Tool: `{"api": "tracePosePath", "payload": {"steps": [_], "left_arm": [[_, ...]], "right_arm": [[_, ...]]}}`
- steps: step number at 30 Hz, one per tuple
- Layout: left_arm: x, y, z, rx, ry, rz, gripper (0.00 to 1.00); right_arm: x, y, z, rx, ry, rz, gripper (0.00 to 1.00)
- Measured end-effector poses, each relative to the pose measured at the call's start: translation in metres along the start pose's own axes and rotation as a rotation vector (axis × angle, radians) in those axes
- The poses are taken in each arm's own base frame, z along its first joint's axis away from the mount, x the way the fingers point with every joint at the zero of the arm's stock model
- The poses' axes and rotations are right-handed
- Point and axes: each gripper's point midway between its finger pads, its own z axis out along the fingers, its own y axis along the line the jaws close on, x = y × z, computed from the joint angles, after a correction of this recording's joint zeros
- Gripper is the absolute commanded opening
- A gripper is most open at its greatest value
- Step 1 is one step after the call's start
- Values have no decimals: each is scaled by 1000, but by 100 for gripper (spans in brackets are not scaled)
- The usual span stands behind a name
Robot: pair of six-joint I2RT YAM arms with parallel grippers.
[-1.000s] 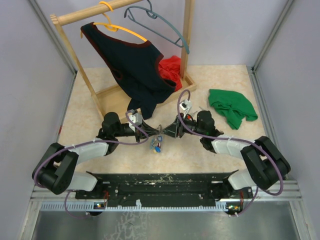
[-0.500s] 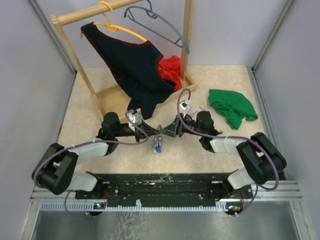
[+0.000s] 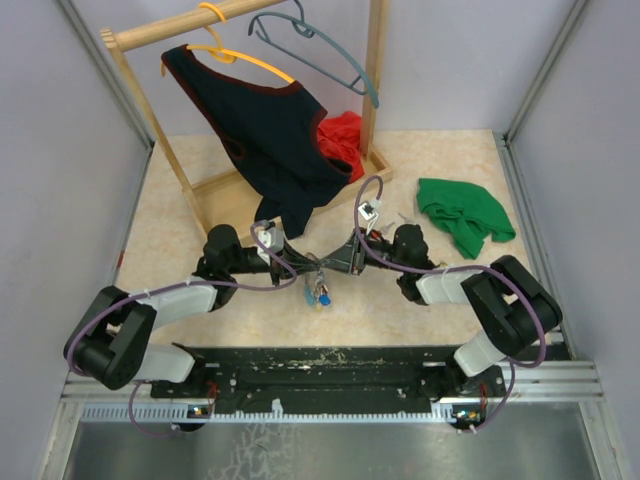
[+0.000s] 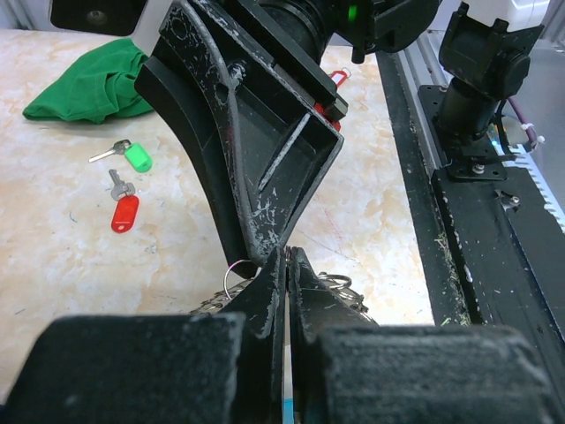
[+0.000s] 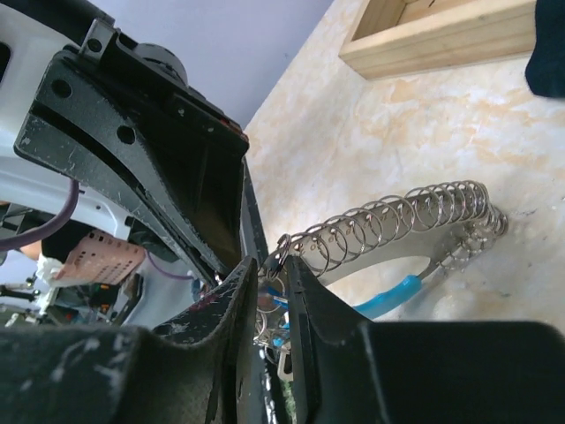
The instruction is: Put the keys on the keyring
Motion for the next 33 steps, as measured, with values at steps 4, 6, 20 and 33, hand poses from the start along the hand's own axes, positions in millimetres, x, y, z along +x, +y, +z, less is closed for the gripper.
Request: {"api": "tracePosePath", "payload": {"steps": [4,6,20,33], "left_arm": [[0,0,0,0,0,0,0],[0,0,0,0,0,0,0],[0,-4,0,23,-2,4,0],[1,-8,-1,34,-4,11,13]], "right_arm": [[4,3,-1,-13,14,12,16],[4,3,-2,-17,18,14,16],[5,4,-2,-19,22,33,13],[8,0,-2,-5,39,36,0]]}}
